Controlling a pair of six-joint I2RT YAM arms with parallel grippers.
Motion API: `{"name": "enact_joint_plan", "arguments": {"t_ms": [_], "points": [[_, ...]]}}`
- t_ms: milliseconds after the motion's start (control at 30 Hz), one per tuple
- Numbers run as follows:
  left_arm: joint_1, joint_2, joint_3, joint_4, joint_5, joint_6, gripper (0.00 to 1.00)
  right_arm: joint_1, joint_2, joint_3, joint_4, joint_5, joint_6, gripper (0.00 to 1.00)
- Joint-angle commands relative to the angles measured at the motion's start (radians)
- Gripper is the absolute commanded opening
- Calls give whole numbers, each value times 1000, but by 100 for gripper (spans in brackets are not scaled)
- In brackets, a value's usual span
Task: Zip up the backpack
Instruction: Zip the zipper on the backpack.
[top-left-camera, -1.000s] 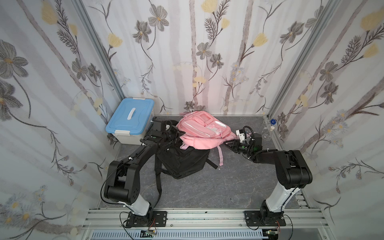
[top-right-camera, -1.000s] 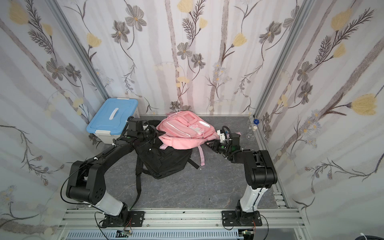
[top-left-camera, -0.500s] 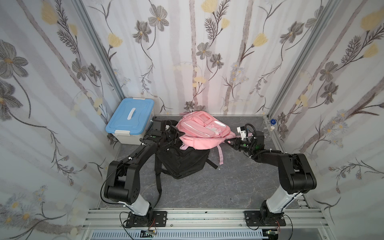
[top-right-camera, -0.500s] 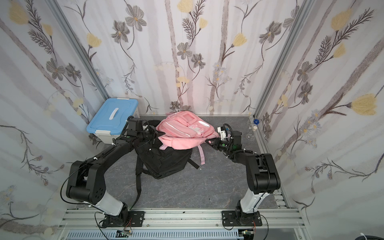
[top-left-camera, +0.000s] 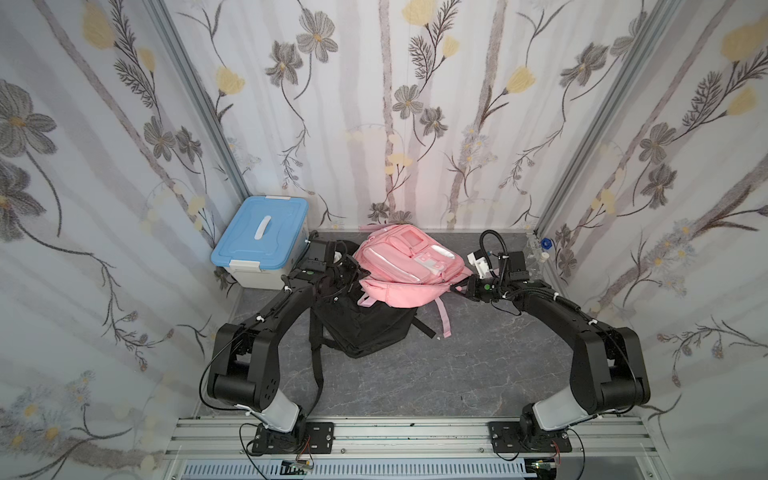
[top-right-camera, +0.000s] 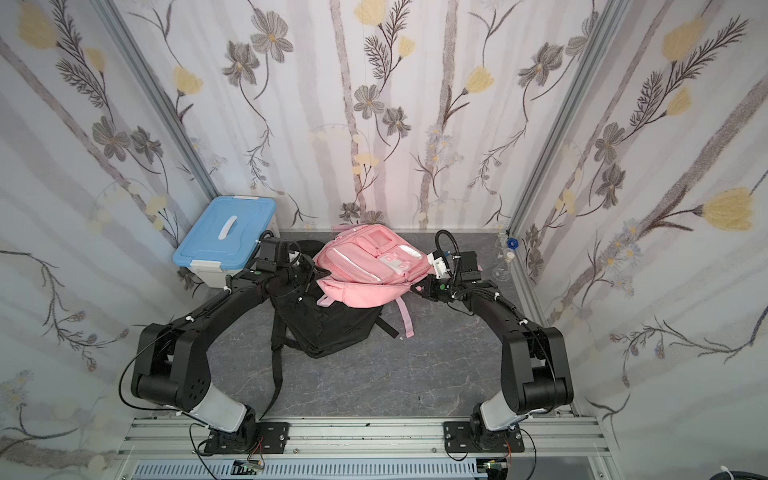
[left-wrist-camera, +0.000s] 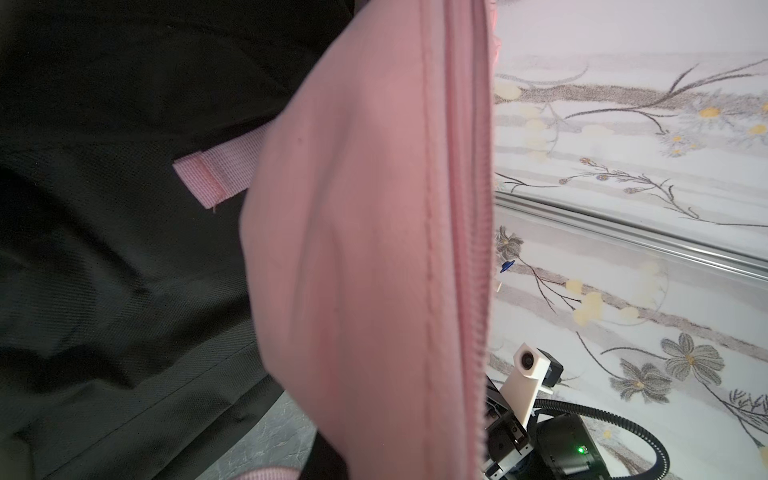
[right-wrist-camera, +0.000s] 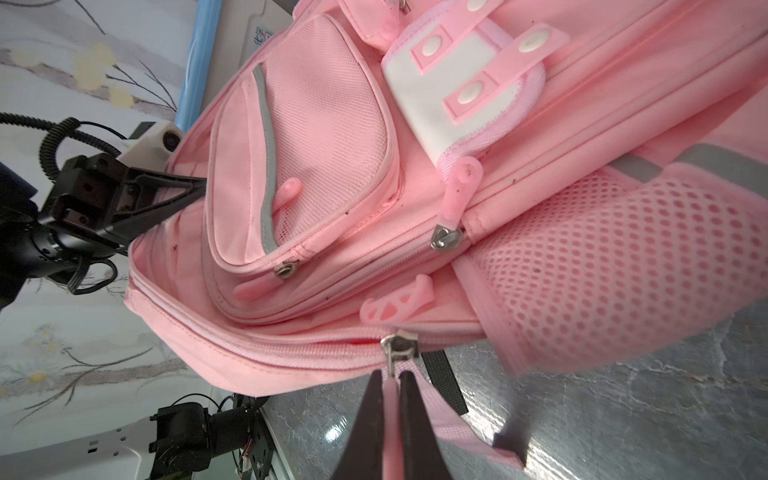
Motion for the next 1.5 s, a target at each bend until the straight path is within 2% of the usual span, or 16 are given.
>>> {"name": "enact_joint_plan", "arguments": {"t_ms": [0,567,1167,1467], "points": [[-10,-11,15,1,-21,71,0,34,19,55,-215,36,-108,3],[-54,6,-3,7,-80,157,0,226,116,367,-502,100,-187,0],[-63,-4,-51,47,-96,171,0,330,152,515,-603,120,-188,0],[-83,-2,-66,63,-98,167,0,422,243,659,-652,151,-177,0]]}}
